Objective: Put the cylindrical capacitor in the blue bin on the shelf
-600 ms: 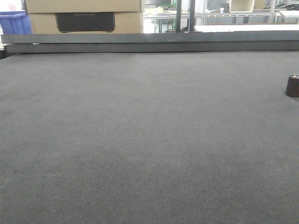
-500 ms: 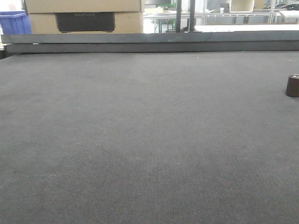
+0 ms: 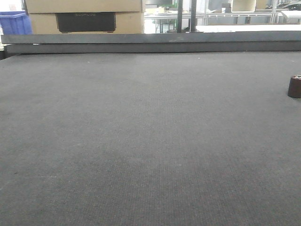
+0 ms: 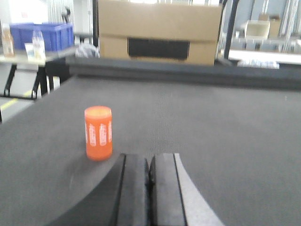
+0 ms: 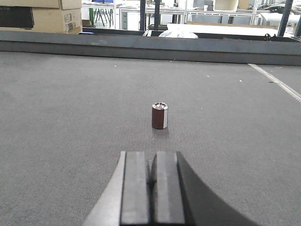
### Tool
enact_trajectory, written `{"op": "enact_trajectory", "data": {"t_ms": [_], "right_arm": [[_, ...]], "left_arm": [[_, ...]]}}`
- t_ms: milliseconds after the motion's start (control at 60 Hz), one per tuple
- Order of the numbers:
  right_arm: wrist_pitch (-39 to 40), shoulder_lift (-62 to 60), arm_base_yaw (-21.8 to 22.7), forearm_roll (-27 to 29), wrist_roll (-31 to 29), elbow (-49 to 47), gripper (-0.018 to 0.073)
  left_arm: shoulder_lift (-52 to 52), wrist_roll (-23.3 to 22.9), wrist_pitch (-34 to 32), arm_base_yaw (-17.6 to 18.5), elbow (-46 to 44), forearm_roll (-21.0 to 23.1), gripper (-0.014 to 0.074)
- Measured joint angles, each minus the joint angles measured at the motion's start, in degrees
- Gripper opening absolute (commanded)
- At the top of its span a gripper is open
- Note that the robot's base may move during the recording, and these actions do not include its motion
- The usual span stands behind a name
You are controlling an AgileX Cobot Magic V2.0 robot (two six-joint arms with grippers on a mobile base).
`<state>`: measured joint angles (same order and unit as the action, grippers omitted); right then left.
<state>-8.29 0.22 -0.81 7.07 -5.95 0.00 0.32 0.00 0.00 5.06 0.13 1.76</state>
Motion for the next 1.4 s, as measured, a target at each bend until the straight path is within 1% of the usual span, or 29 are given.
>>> {"op": "enact_trajectory", "data": {"t_ms": [150,383,433,517,650,683,733,750,800,817,833,850,867,883,950,1033,1133,1183,1400], "right_arm": [[1.1,0.0,0.0,0.0,0.0,0.0,-0.0163],[9.8,-0.1,0.0,0.6,0.0,-0.1,-0.0163],[9.5,-0.1,0.0,1.0,0.0,-0.8,-0.0163],[7.7,-0.1,0.0,1.4,0.0,-4.7,-0.0163],[0.5,0.6,0.0,1.7,0.0,-17.0,-0.0150],[-1.6,1.9,0.0,1.7,0.0,-20.4,-0.0121],[-3.7,4.0,0.0,1.7,0.0,-24.1,-0.0060],[-4.5,5.2,0.0,1.7,0.0,-25.8,-0.0033],[-5.7,7.9,-0.1,1.7,0.0,-29.1,0.0084],[-6.0,8.8,-0.1,1.7,0.0,-29.9,0.0142],[-6.4,10.3,-0.1,1.7,0.0,-31.1,0.0181],[-6.6,11.3,-0.1,1.8,0.0,-31.8,0.0240],[-6.8,12.7,-0.1,1.8,0.0,-32.5,0.0279],[-7.0,13.7,-0.1,1.8,0.0,-33.4,0.0335],[-7.1,18.4,-0.1,1.8,0.0,-35.5,0.0468],[-7.1,23.2,-0.1,1.8,0.0,-36.9,0.0565],[-7.1,28.4,-0.1,1.8,0.0,-37.3,0.0554],[-7.1,30.7,-0.1,1.8,0.0,-37.4,0.0547],[-6.1,41.1,-0.1,1.5,0.0,-37.4,0.0547]], "left_arm": [[0.0,0.0,-4.0,0.0,0.0,0.0,-0.0111],[-0.1,0.0,-6.2,-0.1,-0.3,1.3,-0.0111],[-0.1,0.0,-5.5,-0.1,-1.3,1.4,-0.0111],[-0.1,0.0,-2.7,-0.1,-6.0,1.4,-0.0111],[2.2,0.0,5.6,-0.2,-16.9,0.3,-0.0106],[3.6,0.0,7.9,-0.3,-20.0,-0.1,-0.0087],[6.0,0.0,10.6,-0.3,-24.1,-0.7,-0.0039],[6.8,0.0,11.8,-0.3,-25.8,-0.8,-0.0011],[9.4,0.0,13.9,-0.4,-28.7,-1.3,0.0056],[10.6,0.0,14.9,-0.4,-30.1,-1.8,0.0081],[11.4,0.0,15.4,-0.4,-30.9,-1.8,0.0122],[12.2,0.0,16.2,-0.4,-31.7,-1.8,0.0150],[13.0,0.0,16.6,-0.4,-32.4,-1.8,0.0178],[14.1,0.0,17.2,-0.4,-33.4,-1.8,0.0220],[17.4,0.0,18.5,-0.4,-35.8,-2.2,0.0346],[21.2,0.0,19.4,-0.4,-37.3,-2.2,0.0454],[24.8,0.0,20.4,-0.4,-37.7,-2.2,0.0560],[26.2,0.0,21.1,-0.4,-37.7,-2.2,0.0599],[29.1,0.0,22.0,0.0,-37.7,-2.2,0.0601]]}}
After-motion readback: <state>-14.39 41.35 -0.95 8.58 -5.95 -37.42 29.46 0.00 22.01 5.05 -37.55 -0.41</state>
